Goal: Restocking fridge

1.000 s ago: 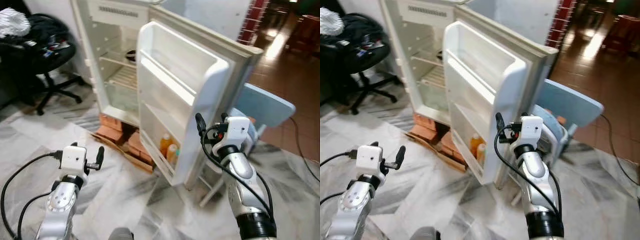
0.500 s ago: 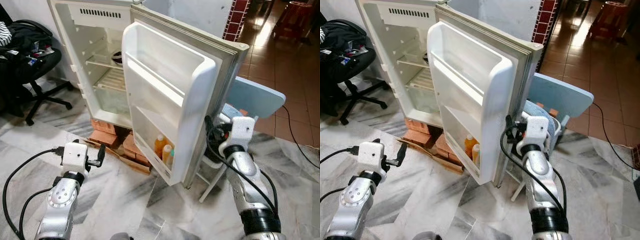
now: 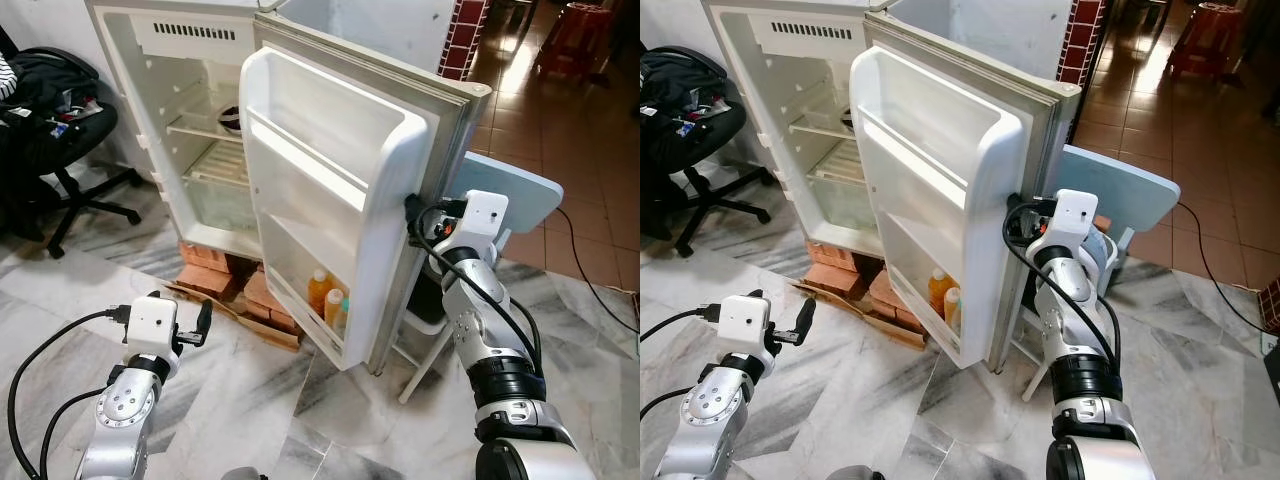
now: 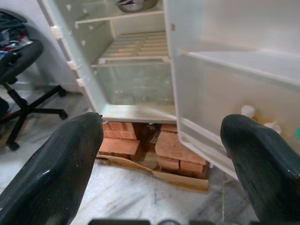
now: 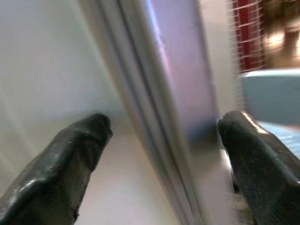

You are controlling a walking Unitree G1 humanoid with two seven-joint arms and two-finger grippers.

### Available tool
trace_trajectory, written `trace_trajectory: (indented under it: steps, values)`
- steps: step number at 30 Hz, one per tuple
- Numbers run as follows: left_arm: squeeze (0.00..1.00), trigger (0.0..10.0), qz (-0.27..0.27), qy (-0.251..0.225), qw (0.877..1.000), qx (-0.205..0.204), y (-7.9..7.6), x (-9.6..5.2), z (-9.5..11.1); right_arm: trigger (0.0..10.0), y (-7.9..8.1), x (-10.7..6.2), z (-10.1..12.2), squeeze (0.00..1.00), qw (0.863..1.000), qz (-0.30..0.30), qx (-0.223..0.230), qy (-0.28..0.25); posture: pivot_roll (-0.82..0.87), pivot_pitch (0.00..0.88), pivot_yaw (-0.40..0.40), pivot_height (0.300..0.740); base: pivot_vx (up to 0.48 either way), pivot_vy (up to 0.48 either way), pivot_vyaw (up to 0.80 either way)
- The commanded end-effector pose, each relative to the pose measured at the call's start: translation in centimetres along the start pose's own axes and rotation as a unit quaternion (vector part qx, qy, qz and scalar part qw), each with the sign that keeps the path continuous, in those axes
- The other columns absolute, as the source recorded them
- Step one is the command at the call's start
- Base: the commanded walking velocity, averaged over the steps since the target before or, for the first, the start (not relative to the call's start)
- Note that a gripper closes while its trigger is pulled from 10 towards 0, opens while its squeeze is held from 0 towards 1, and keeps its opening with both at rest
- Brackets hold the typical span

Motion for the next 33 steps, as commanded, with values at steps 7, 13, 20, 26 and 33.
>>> trace_trajectory:
  steps: [7,13,20,26,33]
  values:
    - [0.0,10.0,-0.016,0.006,1.0,0.0,-0.5,0.0,-0.3,10.0,7.2,-3.9,-1.1,0.0,0.945,0.299,0.095,0.094,0.03,0.0,-0.012,0.74,0.0,0.0,0.0]
    - [0.0,10.0,-0.026,0.016,1.0,0.0,-1.3,-0.7,-1.1,10.0,5.0,-6.6,-3.1,0.0,0.942,0.281,0.079,0.168,0.02,0.0,-0.01,0.74,0.0,0.0,0.0]
    - [0.0,10.0,-0.029,0.006,1.0,-0.004,-1.9,-0.4,-0.5,10.0,3.5,-8.1,-4.5,0.0,0.951,0.233,0.026,0.203,-0.03,0.0,-0.006,0.74,0.0,0.0,0.0]
    - [0.0,10.0,-0.03,0.006,1.0,-0.006,-2.5,-0.7,-0.6,10.0,3.5,-7.9,-5.3,0.0,0.964,0.193,-0.003,0.18,-0.04,0.0,0.007,0.74,0.0,0.0,0.0]
    - [0.0,10.0,0.035,0.016,0.999,-0.01,-1.3,-1.0,-0.9,10.0,1.9,-6.7,-4.3,0.0,0.98,0.133,-0.037,0.141,-0.03,0.0,-0.003,0.74,0.0,0.0,0.0]
Point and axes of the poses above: a point about 5 cm out from each wrist's last joint towards the gripper, its own x axis pointing out of the wrist towards the gripper, its own z axis along the axis of the wrist's last joint, y = z × x, the point moved 1 cm from there along x, pointing out of the wrist towards the gripper, and after that the axes turned 13 degrees about x, right-handed, at the moved point
